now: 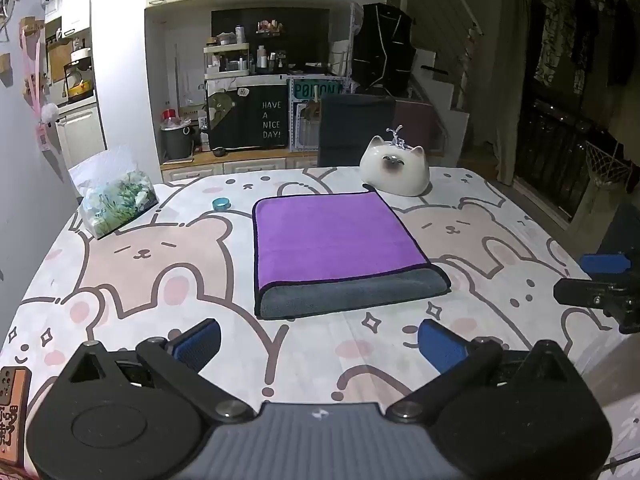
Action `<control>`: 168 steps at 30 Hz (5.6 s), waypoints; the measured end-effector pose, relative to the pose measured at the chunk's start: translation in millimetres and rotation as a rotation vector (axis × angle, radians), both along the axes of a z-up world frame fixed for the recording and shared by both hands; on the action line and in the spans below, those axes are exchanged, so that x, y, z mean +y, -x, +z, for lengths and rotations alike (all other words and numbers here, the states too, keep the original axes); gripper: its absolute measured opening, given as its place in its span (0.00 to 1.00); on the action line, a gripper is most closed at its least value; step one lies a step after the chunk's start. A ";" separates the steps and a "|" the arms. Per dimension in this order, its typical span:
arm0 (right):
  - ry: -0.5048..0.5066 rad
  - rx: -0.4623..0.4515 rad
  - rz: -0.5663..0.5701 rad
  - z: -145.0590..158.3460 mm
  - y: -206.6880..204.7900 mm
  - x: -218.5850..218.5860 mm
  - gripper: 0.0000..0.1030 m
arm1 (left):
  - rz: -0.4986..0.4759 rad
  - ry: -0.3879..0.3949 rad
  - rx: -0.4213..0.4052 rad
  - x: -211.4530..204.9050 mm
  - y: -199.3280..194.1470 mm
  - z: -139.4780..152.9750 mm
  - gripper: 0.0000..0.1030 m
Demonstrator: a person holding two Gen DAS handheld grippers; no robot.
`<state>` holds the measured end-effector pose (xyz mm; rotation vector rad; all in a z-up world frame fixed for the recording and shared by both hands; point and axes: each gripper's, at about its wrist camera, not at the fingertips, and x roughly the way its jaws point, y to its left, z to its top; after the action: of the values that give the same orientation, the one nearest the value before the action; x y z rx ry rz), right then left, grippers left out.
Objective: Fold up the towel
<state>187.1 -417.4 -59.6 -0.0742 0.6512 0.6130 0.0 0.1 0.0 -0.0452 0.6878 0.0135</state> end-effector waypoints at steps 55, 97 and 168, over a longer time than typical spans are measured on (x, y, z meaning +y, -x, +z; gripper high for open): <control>-0.006 0.012 0.000 -0.9 -0.3 0.4 1.00 | 0.000 -0.001 0.003 -0.1 -0.1 0.0 1.00; -0.011 0.017 0.004 0.9 -1.8 -1.1 1.00 | -0.005 0.000 0.004 0.4 -0.3 0.2 1.00; -0.031 0.218 0.092 -113.0 -184.6 12.1 0.95 | -0.043 0.327 0.166 116.0 -197.7 -142.8 0.68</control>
<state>371.6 -405.3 -172.6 -0.0079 0.8520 0.7257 197.7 116.1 -142.7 -0.3466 0.8518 -0.1384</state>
